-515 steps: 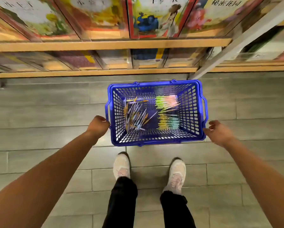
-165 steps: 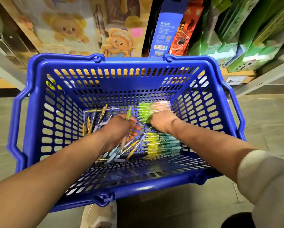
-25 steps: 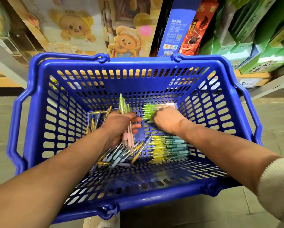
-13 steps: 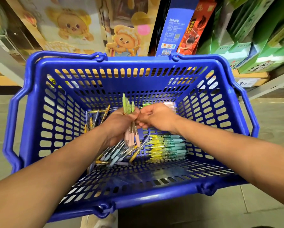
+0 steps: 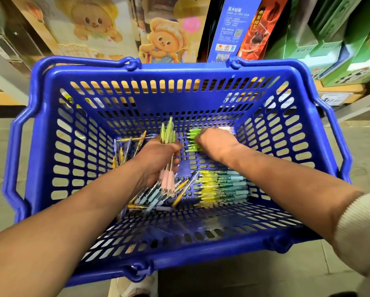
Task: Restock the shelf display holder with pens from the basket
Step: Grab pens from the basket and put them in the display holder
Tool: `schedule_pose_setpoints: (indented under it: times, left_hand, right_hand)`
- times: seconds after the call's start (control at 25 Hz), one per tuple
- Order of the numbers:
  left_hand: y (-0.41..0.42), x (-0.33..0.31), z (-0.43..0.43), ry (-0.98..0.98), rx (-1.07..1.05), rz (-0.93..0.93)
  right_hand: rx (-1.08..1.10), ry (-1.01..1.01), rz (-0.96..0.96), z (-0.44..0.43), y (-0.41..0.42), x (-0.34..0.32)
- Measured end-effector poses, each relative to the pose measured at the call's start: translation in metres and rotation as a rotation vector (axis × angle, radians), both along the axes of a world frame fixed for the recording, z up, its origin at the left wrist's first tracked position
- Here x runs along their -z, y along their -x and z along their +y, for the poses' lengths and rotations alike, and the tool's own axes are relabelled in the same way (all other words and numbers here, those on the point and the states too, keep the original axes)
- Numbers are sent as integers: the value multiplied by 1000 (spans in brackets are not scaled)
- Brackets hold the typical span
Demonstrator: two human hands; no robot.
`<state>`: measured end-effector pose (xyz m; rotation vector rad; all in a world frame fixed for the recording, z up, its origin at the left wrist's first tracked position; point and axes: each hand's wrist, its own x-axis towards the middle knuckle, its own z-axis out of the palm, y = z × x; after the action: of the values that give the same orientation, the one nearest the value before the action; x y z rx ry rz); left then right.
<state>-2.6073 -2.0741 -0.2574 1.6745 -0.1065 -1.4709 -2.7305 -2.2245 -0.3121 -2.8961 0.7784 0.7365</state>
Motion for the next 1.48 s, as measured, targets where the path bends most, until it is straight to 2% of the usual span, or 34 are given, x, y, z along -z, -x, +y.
schedule_pose_setpoints:
  times: [0.16, 0.28, 0.36, 0.44, 0.52, 0.68, 0.88, 0.92, 0.96, 1.04, 1.12, 1.2, 1.28, 1.4, 1.48]
  left_hand:
    - [0, -2, 1, -2, -7, 28]
    - [-1, -4, 1, -2, -61, 49]
    - [-2, -2, 0, 10, -101, 32]
    - [-1, -5, -1, 13, -128, 24]
    - [1, -8, -2, 26, -155, 41]
    - [2, -17, -3, 23, -125, 101]
    - [2, -19, -2, -1, -84, 24]
    - [3, -19, -1, -6, -93, -5]
    - [2, -18, -1, -10, -98, -17]
    - [2, -18, 0, -14, -107, 5]
    - [1, -15, 0, -4, -82, 6]
    - [0, -12, 1, -30, -43, -17]
    - [-2, -7, 1, -52, 3, -56]
    - [-3, -3, 2, -60, 29, -69]
    - [-4, -3, 2, -60, 3, -56]
  right_hand:
    - [-5, -8, 27, -4, -1, -3]
    - [96, -93, -113, -10, -3, -18]
    - [358, -326, -341, -4, -3, -31]
    - [714, -742, -558, 10, -3, -46]
    - [889, -1013, -609, 19, -3, -53]
    - [1007, -1201, -653, 32, -9, -53]
    - [956, -1427, -652, 27, -10, -46]
    - [940, -1351, -623, 24, -7, -44]
    - [861, -1165, -558, 19, -4, -41]
    - [502, -673, -306, 11, 6, -30]
    - [169, -389, -28, 9, 14, -17]
    - [-9, -245, 147, 11, 19, -6]
    - [-83, -156, 227, 14, 19, -3]
    - [-93, -158, 186, 11, 17, -4]
    - [17, -226, 55, 5, 17, -7]
